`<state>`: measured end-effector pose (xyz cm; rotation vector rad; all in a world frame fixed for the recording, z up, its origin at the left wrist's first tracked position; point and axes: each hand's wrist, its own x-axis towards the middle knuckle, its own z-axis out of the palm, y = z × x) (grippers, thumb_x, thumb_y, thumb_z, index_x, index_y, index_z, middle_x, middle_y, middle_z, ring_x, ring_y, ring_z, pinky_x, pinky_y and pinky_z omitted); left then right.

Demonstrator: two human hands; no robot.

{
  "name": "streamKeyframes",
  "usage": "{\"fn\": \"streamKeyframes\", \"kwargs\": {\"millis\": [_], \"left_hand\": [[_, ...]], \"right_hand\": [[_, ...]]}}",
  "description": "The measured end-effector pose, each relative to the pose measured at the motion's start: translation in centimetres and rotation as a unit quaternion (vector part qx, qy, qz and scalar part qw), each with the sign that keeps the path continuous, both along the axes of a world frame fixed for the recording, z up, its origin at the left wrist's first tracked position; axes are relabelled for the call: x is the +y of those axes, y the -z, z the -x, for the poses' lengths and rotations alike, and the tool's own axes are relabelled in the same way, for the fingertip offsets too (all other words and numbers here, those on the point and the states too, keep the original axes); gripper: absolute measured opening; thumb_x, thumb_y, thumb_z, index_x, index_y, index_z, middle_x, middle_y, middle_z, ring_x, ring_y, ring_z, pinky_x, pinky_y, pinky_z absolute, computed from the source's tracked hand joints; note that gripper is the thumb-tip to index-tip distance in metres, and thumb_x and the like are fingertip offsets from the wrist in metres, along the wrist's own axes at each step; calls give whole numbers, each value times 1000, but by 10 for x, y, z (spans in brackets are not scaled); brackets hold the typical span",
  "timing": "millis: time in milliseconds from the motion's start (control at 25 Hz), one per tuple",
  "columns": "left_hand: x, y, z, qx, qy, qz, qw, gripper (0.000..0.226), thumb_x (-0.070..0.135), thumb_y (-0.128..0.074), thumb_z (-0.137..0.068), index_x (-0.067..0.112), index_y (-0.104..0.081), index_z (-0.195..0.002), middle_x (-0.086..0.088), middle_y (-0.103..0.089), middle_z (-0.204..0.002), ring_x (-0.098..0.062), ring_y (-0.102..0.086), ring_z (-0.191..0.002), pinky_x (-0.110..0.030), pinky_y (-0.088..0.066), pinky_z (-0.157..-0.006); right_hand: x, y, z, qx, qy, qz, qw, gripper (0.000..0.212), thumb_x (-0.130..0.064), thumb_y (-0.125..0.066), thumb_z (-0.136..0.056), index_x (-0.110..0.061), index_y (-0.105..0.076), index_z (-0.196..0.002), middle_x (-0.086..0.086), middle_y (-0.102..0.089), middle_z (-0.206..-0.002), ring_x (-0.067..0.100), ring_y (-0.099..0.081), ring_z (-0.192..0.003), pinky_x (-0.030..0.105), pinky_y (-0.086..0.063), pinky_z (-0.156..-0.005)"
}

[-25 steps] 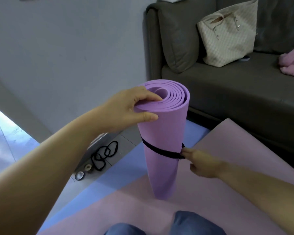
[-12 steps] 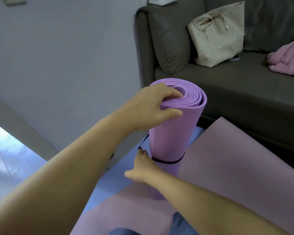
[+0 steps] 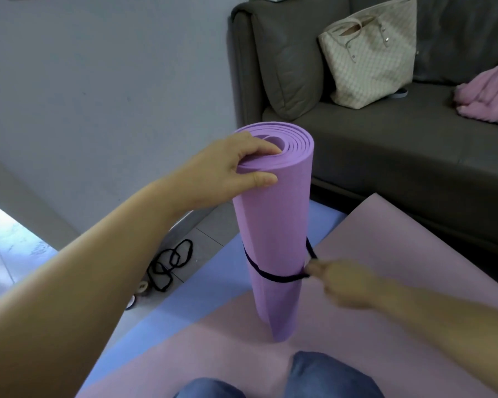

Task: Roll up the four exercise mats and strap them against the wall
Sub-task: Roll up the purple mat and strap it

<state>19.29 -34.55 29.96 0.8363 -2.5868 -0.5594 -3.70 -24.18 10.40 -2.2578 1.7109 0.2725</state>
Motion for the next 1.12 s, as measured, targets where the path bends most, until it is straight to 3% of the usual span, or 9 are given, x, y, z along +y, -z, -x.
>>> {"fn": "streamKeyframes", "kwargs": {"millis": [80,160,320,440,600,720,840,1000,1120], "left_hand": [[3,-1,6,-2,13,-1,1000,43,34,-65,-87,22,-56,-128,12,-55,-115,2,-49,-103,-4,-33,-90],[10,-1,16,-11,42,3,999,48,40,-63,-84,21,-56,-128,5,-56,-118,-5,-49,-108,-14,-36,-95],[18,7,5,19,58,26,998,47,44,-61,-82,21,-60,-122,10,-56,-102,-1,-51,-97,-11,-36,-88],[13,9,-12,48,17,21,999,48,49,-58,-78,24,-60,-119,20,-53,-97,8,-49,-93,-4,-33,-84],[8,8,7,28,14,21,999,43,40,-59,-82,21,-59,-121,18,-51,-97,7,-47,-91,-1,-30,-82],[9,12,27,34,30,42,998,46,41,-57,-83,17,-59,-123,8,-51,-100,-4,-47,-95,-6,-32,-86],[11,15,34,42,22,55,997,49,46,-55,-83,17,-60,-122,6,-52,-100,-9,-49,-97,-18,-35,-89],[17,17,31,40,-1,63,997,48,45,-55,-82,19,-59,-123,6,-53,-100,-9,-49,-97,-19,-36,-88],[23,17,34,30,-9,65,997,49,45,-53,-81,20,-59,-123,2,-55,-102,-13,-50,-97,-22,-36,-88]], "right_hand": [[-37,-20,29,87,-49,55,993,61,-5,-43,-87,-27,-34,-144,-9,-24,-155,19,-39,-130,36,-42,-98],[-71,-39,31,74,-36,81,993,58,-6,-43,-91,-26,-38,-144,-8,-25,-156,18,-32,-135,33,-40,-99],[-91,-22,20,163,-105,74,978,37,-12,-45,-96,-15,-54,-131,5,-51,-136,28,-53,-116,34,-43,-91],[-60,17,20,118,-134,1,984,54,0,-43,-87,-23,-47,-136,-10,-36,-147,22,-50,-114,35,-47,-87],[-13,3,3,-32,-53,-62,996,43,-9,-49,-88,-17,-49,-131,-4,-47,-134,17,-51,-113,27,-42,-89],[9,-18,-28,-97,-8,-103,990,41,-15,-52,-89,-11,-45,-129,5,-51,-128,23,-52,-111,34,-44,-94],[9,-30,-80,-131,43,-80,987,25,-10,-51,-88,-5,-47,-113,8,-54,-111,25,-53,-95,32,-44,-77],[-3,-33,-131,-105,79,-50,990,21,2,-49,-86,-4,-48,-106,13,-54,-109,25,-47,-84,31,-35,-67],[-9,-34,-144,-58,81,-25,995,34,1,-48,-90,1,-44,-124,18,-47,-125,30,-51,-107,32,-38,-76]]}}
